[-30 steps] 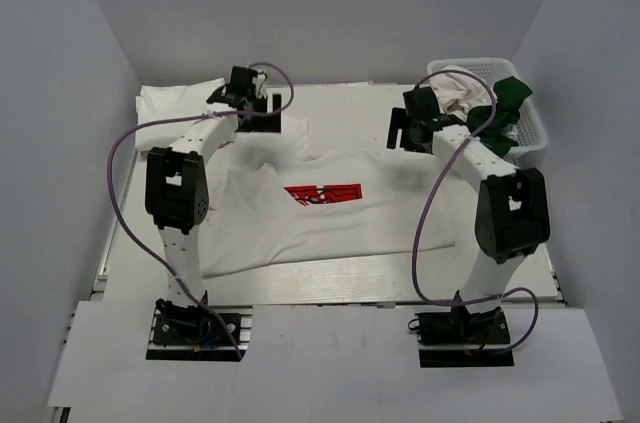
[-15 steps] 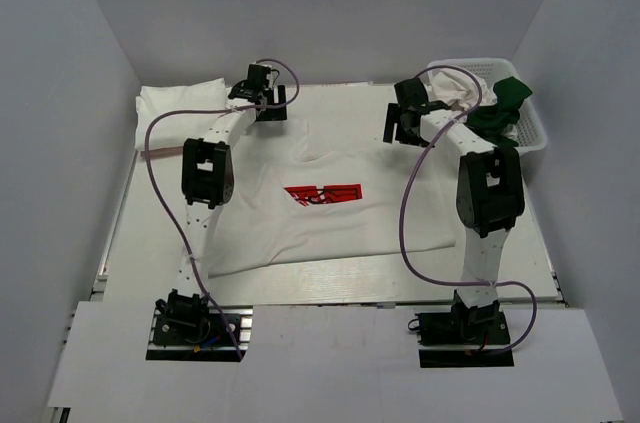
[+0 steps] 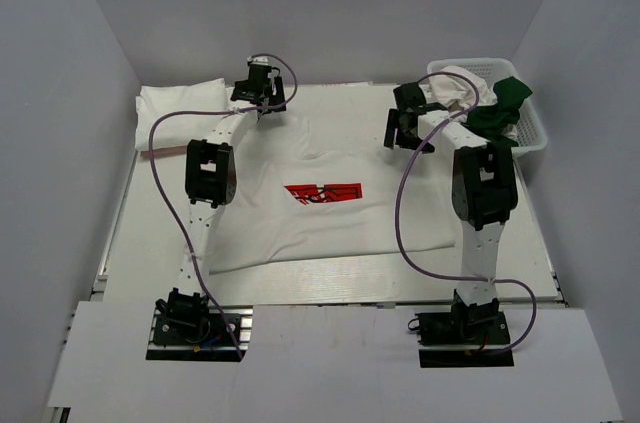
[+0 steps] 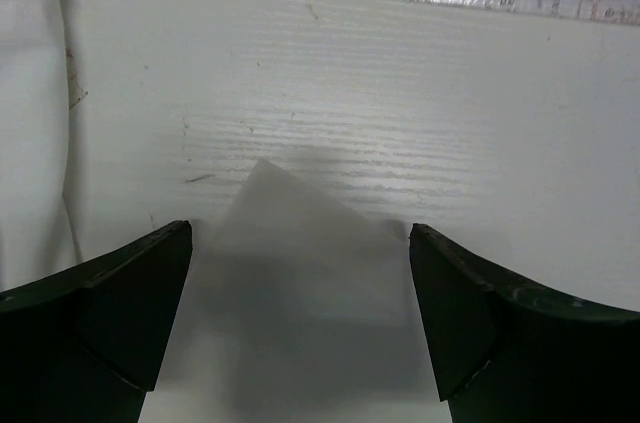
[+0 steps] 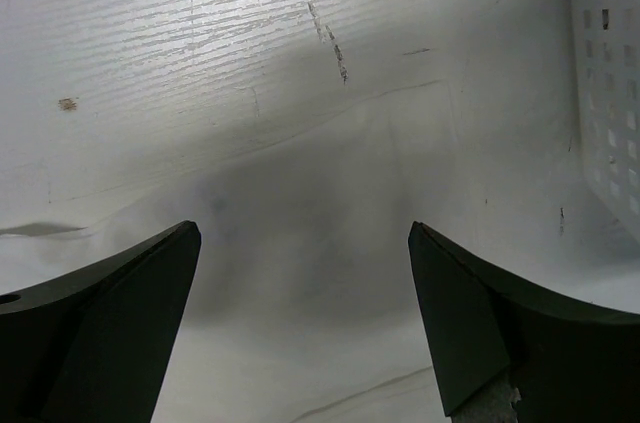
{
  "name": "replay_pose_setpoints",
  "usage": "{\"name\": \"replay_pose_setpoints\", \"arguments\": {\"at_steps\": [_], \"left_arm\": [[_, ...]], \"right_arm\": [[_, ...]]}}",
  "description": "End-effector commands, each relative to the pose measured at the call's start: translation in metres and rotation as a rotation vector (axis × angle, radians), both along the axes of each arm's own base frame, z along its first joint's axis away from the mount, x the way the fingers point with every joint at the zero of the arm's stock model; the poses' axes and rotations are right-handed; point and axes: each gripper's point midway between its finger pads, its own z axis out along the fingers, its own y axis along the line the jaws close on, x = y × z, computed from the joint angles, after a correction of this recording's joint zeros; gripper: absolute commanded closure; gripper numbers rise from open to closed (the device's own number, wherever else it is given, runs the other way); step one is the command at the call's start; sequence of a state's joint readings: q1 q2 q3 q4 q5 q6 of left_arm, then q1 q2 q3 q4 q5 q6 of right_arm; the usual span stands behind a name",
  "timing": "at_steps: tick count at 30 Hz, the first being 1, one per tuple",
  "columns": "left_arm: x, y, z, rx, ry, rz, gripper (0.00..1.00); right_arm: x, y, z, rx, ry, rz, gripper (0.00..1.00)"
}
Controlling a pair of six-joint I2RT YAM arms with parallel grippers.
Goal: Fold and stack the t-shirts
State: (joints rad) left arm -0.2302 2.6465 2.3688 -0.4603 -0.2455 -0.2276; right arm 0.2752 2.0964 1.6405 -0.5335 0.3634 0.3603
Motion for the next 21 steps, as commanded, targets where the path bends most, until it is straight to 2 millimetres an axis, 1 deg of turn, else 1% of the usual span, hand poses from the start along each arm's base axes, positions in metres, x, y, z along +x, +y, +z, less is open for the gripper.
{"name": "replay_pose_setpoints", "arguments": {"at_steps": [1,2,3,4,5,6,7,8,9,10,11,12,13,15,16,17,18,19,21], "left_arm": [[0.02,0.005,0.019,-0.016,-0.106,0.042,0.01],[0.023,0.001,0.017,-0.031,-0.115,0.025,0.01],[0.023,-0.009,0.009,-0.062,-0.107,-0.018,0.01],[0.024,-0.011,0.004,-0.067,-0.106,-0.026,0.01],[0.023,-0.013,-0.002,-0.082,-0.095,-0.031,0.01],[0.023,-0.016,-0.012,-0.095,-0.083,-0.036,0.04],[0.023,-0.019,-0.012,-0.103,-0.081,-0.047,0.07],[0.021,-0.018,-0.019,-0.1,-0.066,-0.046,0.11],[0.02,-0.023,-0.02,-0.11,-0.061,-0.077,0.23],[0.017,-0.025,-0.031,-0.104,-0.039,-0.103,0.34],[0.016,-0.028,-0.031,-0.104,-0.036,-0.123,0.43],[0.014,-0.027,-0.034,-0.102,-0.023,-0.123,0.67],[0.011,-0.025,-0.044,-0.086,-0.006,-0.121,0.78],[0.007,-0.021,-0.05,-0.073,0.015,-0.109,1.0],[0.007,-0.019,-0.046,-0.058,0.011,-0.108,1.0],[0.007,-0.017,-0.035,-0.054,-0.003,-0.102,1.0],[0.006,-0.017,-0.035,-0.056,-0.012,-0.102,1.0],[0.007,-0.015,-0.03,-0.043,-0.022,-0.102,1.0],[0.01,-0.012,-0.01,-0.036,-0.054,-0.085,1.0]], "right_arm": [[0.012,0.001,0.013,0.005,-0.037,-0.023,0.1],[0.012,0.0,0.012,0.007,-0.037,-0.029,0.1],[0.012,0.0,0.009,0.006,-0.032,-0.031,0.1],[0.014,-0.001,0.012,0.006,-0.042,-0.037,0.1],[0.014,-0.002,0.011,0.003,-0.038,-0.044,0.1],[0.014,-0.002,0.009,-0.008,-0.039,-0.049,0.1],[0.016,-0.004,0.009,-0.005,-0.042,-0.056,0.1],[0.016,-0.004,0.008,-0.006,-0.04,-0.053,0.1],[0.02,-0.002,0.011,-0.005,-0.05,-0.051,0.1],[0.02,-0.003,0.007,-0.013,-0.036,-0.054,0.1],[0.021,-0.005,0.007,-0.015,-0.036,-0.059,0.1],[0.022,-0.003,0.005,-0.014,-0.031,-0.064,0.1],[0.025,-0.007,0.005,-0.014,-0.037,-0.091,0.1],[0.024,-0.007,-0.002,0.0,-0.02,-0.126,0.1],[0.025,-0.009,-0.001,-0.002,-0.022,-0.144,0.1],[0.021,-0.012,-0.006,-0.001,0.001,-0.179,0.1],[0.022,-0.013,-0.004,0.002,-0.004,-0.193,0.1],[0.024,-0.014,-0.003,0.004,-0.008,-0.209,0.1],[0.023,-0.013,-0.009,0.027,0.006,-0.249,0.1]]}}
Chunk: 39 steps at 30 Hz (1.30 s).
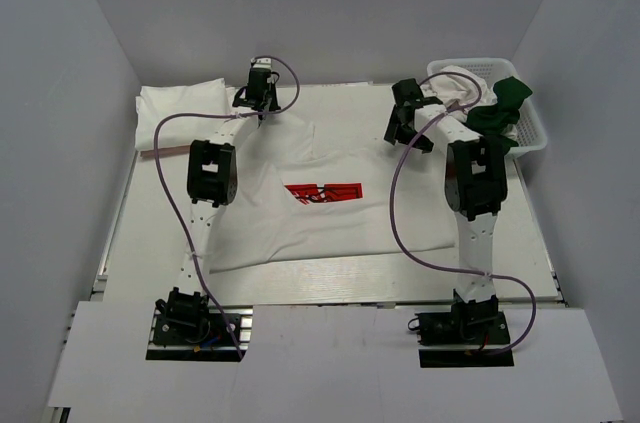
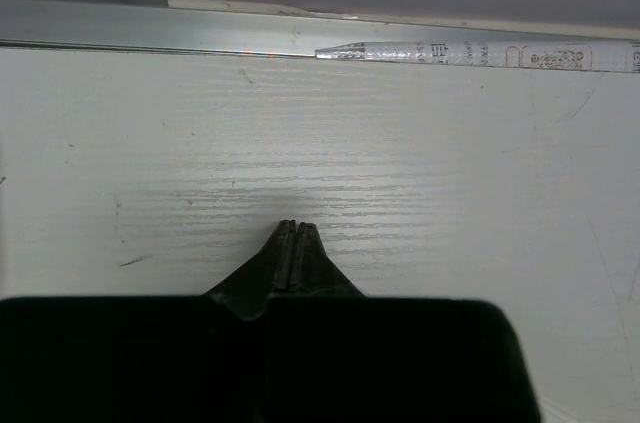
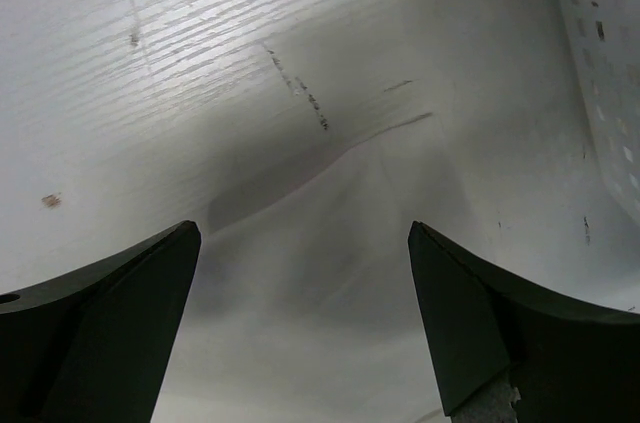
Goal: Fold and stack the t-shirts
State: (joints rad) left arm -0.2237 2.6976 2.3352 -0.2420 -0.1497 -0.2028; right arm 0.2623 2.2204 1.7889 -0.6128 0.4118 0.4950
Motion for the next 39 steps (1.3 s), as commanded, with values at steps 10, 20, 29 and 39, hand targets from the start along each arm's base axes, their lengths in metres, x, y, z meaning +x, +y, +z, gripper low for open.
{"name": "replay_pose_setpoints", "arguments": {"at_steps": [10,20,29,39], "left_arm": [[-0.015,-0.001,0.056,-0.015,-0.024,-0.025,1.0],[-0.027,0.0,0.083,-0.041,-0.038,-0.054,1.0],[-0.037,0.002,0.092,-0.048,-0.034,-0.049,1.0],[-0.06,0.001,0.101,-0.07,-0.019,-0.072,1.0]], "right_arm": [[0.009,-0.005,-0.022,0.041,0.021,-0.15,0.1],[0.025,-0.007,0.0,0.059,-0.076,-0.199,0.1],[0.01,-0.005,-0.039,0.023,0.052,-0.205,0.13],[-0.007,-0.004,-0.018,0.012,0.024,-0.182,0.88]]}}
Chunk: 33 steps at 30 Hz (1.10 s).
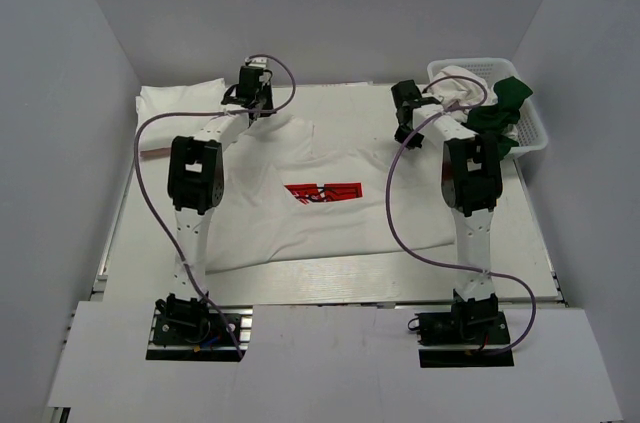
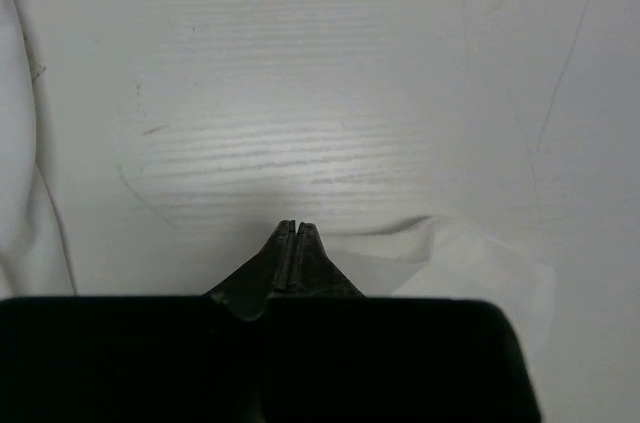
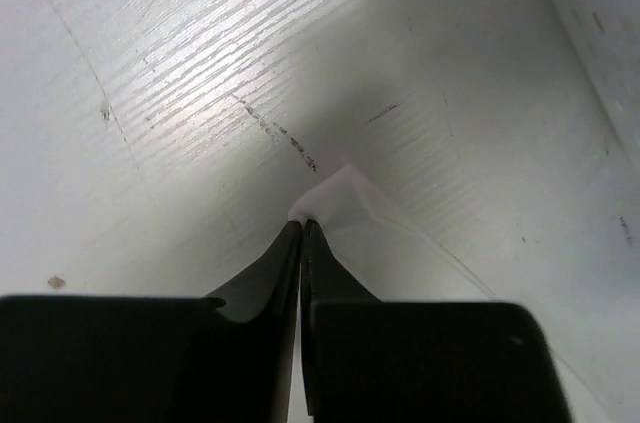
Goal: Fold and stack the t-shirts
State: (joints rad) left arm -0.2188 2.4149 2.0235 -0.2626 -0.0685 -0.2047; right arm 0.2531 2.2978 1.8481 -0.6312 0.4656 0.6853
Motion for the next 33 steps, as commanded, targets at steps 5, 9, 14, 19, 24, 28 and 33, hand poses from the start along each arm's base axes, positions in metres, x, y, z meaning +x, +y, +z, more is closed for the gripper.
{"name": "replay_pose_setpoints", "arguments": {"at_steps": [5,9,14,19,24,28,33], "left_arm": [[-0.035,0.006,0.104,-0.057,-0.164,-0.008,1.0],[-0.079,0.017,0.103,-0.043,-0.159,0.023,1.0],[-0.14,0.033,0.102,-0.083,-0.141,0.079,1.0],[-0.188,0.045,0.122,-0.13,-0.167,0.127,1.0],[-0.231,0.06,0.15,-0.16,-0.252,0.16,1.0],[-0.232,0.067,0.177,-0.146,-0.317,0.179,1.0],[-0.224,0.069,0.181,-0.1,-0.298,0.176,1.0]], "right_arm": [[-0.013,0.005,0.039,-0.043,-0.03,0.027,1.0],[-0.028,-0.007,0.062,-0.086,-0.062,0.011,1.0],[-0.049,-0.011,0.076,-0.071,-0.102,0.027,1.0],[-0.063,-0.014,0.096,-0.064,-0.162,0.064,1.0],[-0.066,-0.014,0.113,-0.058,-0.209,0.096,1.0],[-0.066,-0.009,0.117,-0.037,-0.235,0.127,1.0],[-0.058,-0.012,0.131,-0.053,-0.258,0.125,1.0]]}}
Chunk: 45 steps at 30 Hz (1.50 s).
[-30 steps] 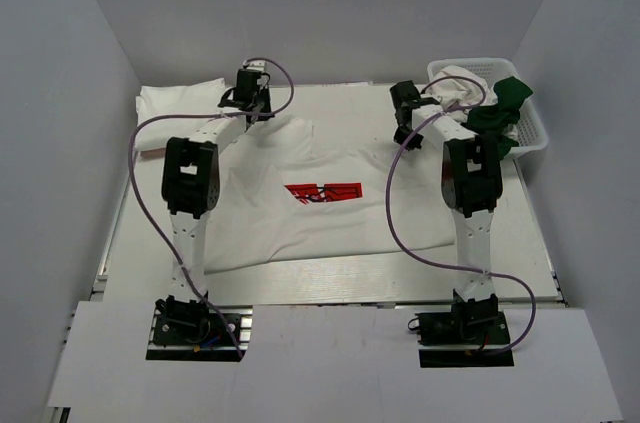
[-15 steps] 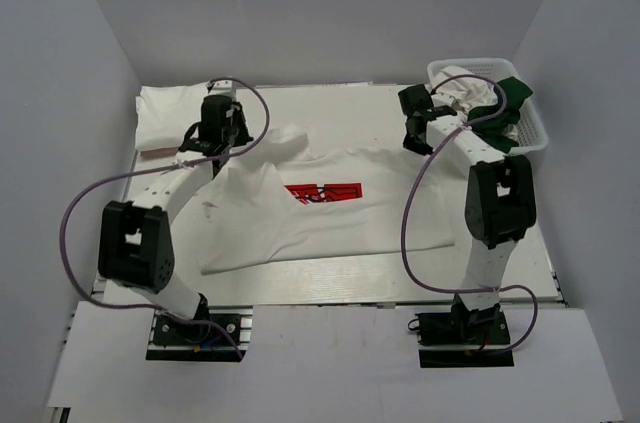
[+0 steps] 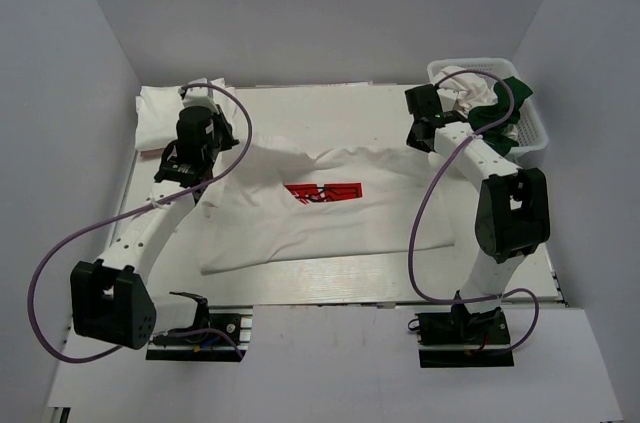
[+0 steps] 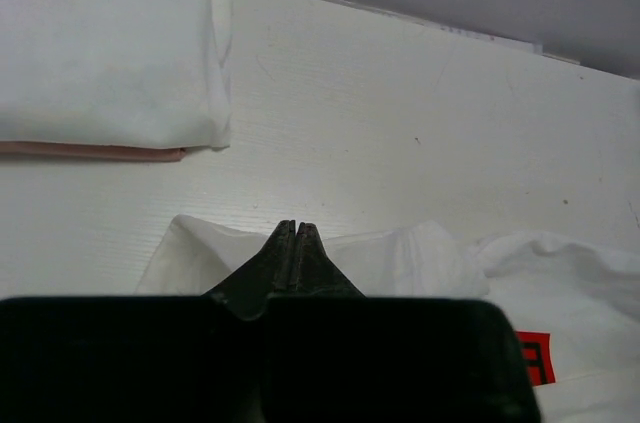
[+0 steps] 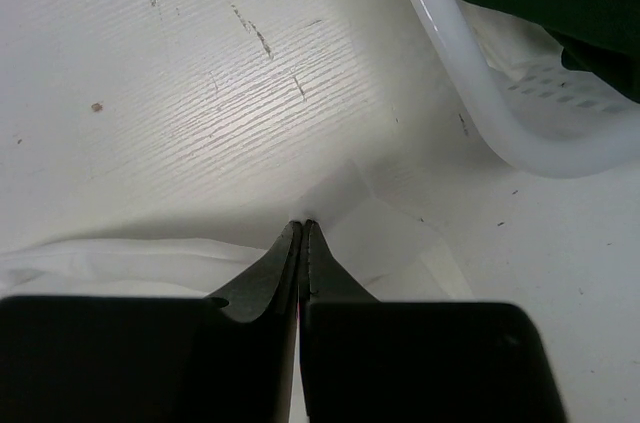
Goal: Fold and stack the t-shirts
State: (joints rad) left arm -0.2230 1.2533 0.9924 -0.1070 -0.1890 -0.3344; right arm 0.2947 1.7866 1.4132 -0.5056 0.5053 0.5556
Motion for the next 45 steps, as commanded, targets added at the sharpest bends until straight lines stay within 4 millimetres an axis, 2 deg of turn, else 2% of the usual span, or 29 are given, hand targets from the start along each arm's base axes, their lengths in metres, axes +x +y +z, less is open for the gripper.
{"name": "replay_pose_setpoints", "arguments": {"at_steps": [1,3,4,7,9,11,12,16,17,18,19,20,21,23,25,26,27,31,32,33,34,35,37,39,41,42,43,44,45], "left_arm": [[-0.001,0.005,0.006,0.032,0.016,0.018,1.0],[-0.01,0.009,0.013,0.013,0.012,0.039,1.0],[-0.019,0.01,0.001,0.014,0.05,0.042,1.0],[-0.049,0.017,-0.002,-0.053,0.065,0.098,1.0],[-0.072,0.017,-0.021,-0.113,0.15,0.121,1.0],[-0.099,0.018,-0.049,-0.136,0.238,0.13,1.0],[-0.113,0.017,-0.07,-0.15,0.3,0.131,1.0],[-0.157,0.016,-0.12,-0.25,0.465,0.194,1.0],[-0.165,0.019,-0.128,-0.255,0.492,0.219,1.0],[-0.181,0.023,-0.144,-0.244,0.555,0.251,1.0],[-0.187,0.027,-0.147,-0.274,0.572,0.306,1.0],[-0.196,0.034,-0.155,-0.267,0.6,0.365,1.0],[-0.211,0.039,-0.162,-0.267,0.656,0.421,1.0],[-0.218,0.038,-0.163,-0.328,0.701,0.508,1.0],[-0.234,0.051,-0.17,-0.309,0.765,0.642,1.0],[-0.238,0.051,-0.173,-0.293,0.791,0.651,1.0],[-0.236,0.056,-0.177,-0.272,0.811,0.679,1.0],[-0.246,0.068,-0.179,-0.176,0.896,0.778,1.0],[-0.246,0.068,-0.178,-0.168,0.908,0.781,0.87],[-0.245,0.069,-0.176,-0.163,0.906,0.794,0.68],[-0.245,0.069,-0.176,-0.163,0.906,0.794,0.4],[-0.242,0.069,-0.172,-0.168,0.898,0.792,0.01],[-0.239,0.07,-0.163,-0.171,0.879,0.792,0.0],[-0.235,0.074,-0.141,-0.177,0.817,0.785,0.0],[-0.219,0.075,-0.116,-0.207,0.716,0.755,0.0],[-0.211,0.074,-0.103,-0.202,0.658,0.69,0.0],[-0.201,0.07,-0.094,-0.214,0.613,0.638,0.0],[-0.178,0.062,-0.081,-0.256,0.523,0.575,0.0],[-0.17,0.051,-0.078,-0.245,0.505,0.47,0.0]], "right_arm": [[0.015,0.001,0.033,0.001,-0.094,0.011,1.0],[0.016,0.003,0.034,0.008,-0.097,0.021,1.0],[0.015,0.002,0.032,0.006,-0.084,0.021,1.0],[0.009,0.003,0.03,0.01,-0.068,0.037,1.0],[0.005,0.002,0.036,0.004,-0.071,0.046,1.0],[-0.002,-0.001,0.03,-0.005,-0.056,0.051,1.0],[-0.009,-0.001,0.026,-0.001,-0.04,0.055,1.0],[-0.044,-0.008,0.01,0.036,-0.004,0.02,1.0],[-0.059,-0.011,-0.01,0.034,0.042,0.018,1.0],[-0.063,-0.012,-0.015,0.04,0.048,0.017,1.0],[-0.067,-0.014,-0.018,0.045,0.047,-0.007,1.0],[-0.084,-0.021,-0.032,0.021,0.089,-0.024,1.0],[-0.088,-0.023,-0.035,0.017,0.096,-0.029,0.98],[-0.107,-0.037,-0.048,-0.019,0.136,-0.091,0.95],[-0.121,-0.05,-0.055,-0.048,0.168,-0.147,0.87],[-0.127,-0.053,-0.058,-0.051,0.18,-0.182,0.76],[-0.131,-0.057,-0.062,-0.061,0.2,-0.195,0.5],[-0.135,-0.073,-0.063,-0.133,0.235,-0.262,0.29],[-0.138,-0.079,-0.063,-0.15,0.249,-0.283,0.24],[-0.137,-0.081,-0.06,-0.168,0.249,-0.295,0.15],[-0.137,-0.083,-0.059,-0.172,0.251,-0.299,0.13],[-0.134,-0.085,-0.058,-0.187,0.252,-0.302,0.13],[-0.132,-0.089,-0.044,-0.189,0.222,-0.316,0.11],[-0.13,-0.09,-0.032,-0.194,0.19,-0.318,0.1],[-0.126,-0.089,-0.021,-0.174,0.159,-0.309,0.1],[-0.119,-0.083,-0.009,-0.15,0.114,-0.26,0.1],[-0.114,-0.072,-0.01,-0.102,0.117,-0.203,0.1],[-0.111,-0.055,-0.011,-0.027,0.12,-0.123,0.1],[-0.095,-0.043,0.001,-0.002,0.045,-0.028,0.1]]}}
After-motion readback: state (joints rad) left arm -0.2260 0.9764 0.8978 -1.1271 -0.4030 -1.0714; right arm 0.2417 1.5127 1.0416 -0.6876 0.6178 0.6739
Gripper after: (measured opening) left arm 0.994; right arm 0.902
